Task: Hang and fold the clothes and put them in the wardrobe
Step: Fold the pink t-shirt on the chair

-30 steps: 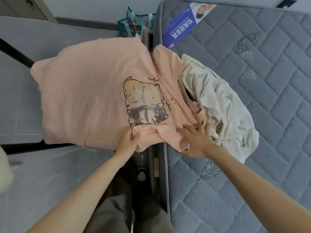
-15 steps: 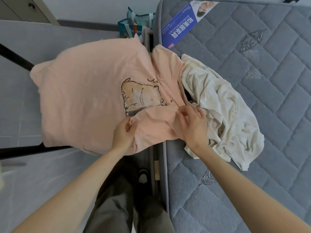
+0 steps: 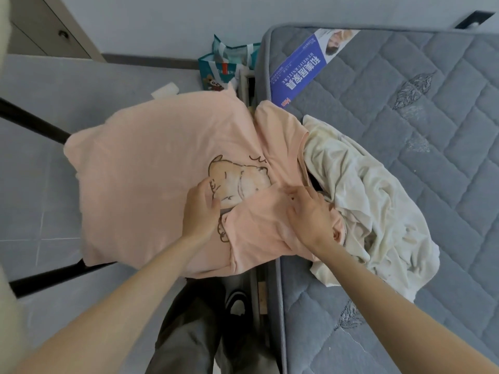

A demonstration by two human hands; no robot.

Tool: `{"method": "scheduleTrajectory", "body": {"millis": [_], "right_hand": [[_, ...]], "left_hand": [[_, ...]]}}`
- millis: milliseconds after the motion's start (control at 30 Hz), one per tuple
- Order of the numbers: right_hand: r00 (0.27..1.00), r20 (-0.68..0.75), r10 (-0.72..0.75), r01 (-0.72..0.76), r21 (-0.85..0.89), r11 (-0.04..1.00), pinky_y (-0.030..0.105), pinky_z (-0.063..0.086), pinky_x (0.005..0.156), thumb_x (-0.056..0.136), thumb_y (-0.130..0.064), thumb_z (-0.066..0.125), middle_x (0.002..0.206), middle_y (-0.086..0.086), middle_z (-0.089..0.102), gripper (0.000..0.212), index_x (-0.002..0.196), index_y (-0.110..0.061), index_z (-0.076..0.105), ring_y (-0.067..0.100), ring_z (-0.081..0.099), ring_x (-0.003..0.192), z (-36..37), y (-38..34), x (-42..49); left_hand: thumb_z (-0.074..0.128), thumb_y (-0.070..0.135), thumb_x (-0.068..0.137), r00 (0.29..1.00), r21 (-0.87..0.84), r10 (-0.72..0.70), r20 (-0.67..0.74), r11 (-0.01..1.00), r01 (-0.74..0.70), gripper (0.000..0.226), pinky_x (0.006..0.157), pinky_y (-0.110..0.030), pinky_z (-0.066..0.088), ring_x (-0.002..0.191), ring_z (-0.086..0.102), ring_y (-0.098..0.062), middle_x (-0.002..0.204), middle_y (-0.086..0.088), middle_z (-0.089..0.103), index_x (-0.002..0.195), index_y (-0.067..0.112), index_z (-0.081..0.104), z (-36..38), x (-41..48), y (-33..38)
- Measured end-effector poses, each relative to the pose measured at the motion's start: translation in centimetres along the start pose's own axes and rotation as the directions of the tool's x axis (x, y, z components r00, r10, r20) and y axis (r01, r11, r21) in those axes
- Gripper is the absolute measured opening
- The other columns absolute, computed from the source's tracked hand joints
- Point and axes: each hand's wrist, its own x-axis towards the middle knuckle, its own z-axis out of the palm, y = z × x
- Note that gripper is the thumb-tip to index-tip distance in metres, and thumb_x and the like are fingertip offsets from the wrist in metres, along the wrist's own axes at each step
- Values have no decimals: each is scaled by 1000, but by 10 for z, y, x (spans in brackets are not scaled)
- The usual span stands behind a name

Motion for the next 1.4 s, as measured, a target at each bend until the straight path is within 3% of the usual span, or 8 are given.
{"method": "scheduleTrajectory", "body": {"millis": [100,233,467,667,800,933,1100,1400], "right_hand": [[1000,11,-4,4,76,997,41,48,88,91,-11,51,130,6,51,29,120,-11,57,26,52,113,-13,-25,26],[1000,-10,20,-19,99,995,34,48,78,92,-15,53,133,3,48,30,122,-15,54,24,57,100,-28,-52,77],[985,-41,168,-159,163,974,25,32,96,92,-12,49,138,9,46,41,133,-10,49,24,47,123,-33,-72,161],[969,74,236,-243,96,965,31,35,96,93,-16,50,139,16,38,48,139,-9,38,31,46,121,-9,-67,205],[948,86,307,-311,33,950,34,35,83,94,-23,49,130,17,42,39,130,-9,40,34,51,113,10,-56,221],[945,70,320,-327,117,938,33,35,77,92,-31,51,110,10,59,29,115,-14,51,30,55,103,16,-51,221],[944,35,328,-324,291,900,28,37,69,91,-29,56,76,-3,62,13,92,-22,67,23,60,85,3,-49,215],[981,162,108,-153,298,942,31,45,76,93,-27,52,73,-4,63,15,91,-29,66,18,60,82,4,-92,211]], "left_hand": [[52,4,92,999,21,40,18,999,-40,48,102,-26,35,124,47,-25,130,-3,45,138,14,45,-22,28,18],[51,5,92,994,65,70,79,995,-75,48,110,-36,33,126,46,-25,140,-10,40,139,13,44,-48,76,39],[46,13,97,980,237,110,168,960,-148,46,111,-31,29,134,36,-22,152,-4,26,142,17,41,-58,165,58],[42,16,99,966,383,95,240,905,-184,50,112,-32,22,143,19,-19,158,0,14,148,19,30,-43,217,65],[45,7,95,972,415,116,206,889,-194,43,94,-36,39,123,43,-27,140,-9,33,137,15,42,-35,235,57],[45,2,92,974,539,198,111,812,-227,18,71,-36,38,101,49,-28,112,-10,48,106,12,49,-31,233,50],[37,3,91,990,592,117,83,793,-143,13,65,-39,36,94,48,-32,104,-12,49,98,13,42,-48,210,34],[40,7,95,957,595,-229,-179,749,291,19,70,-43,41,95,53,-37,116,-14,47,115,7,42,-121,129,-30]]}}
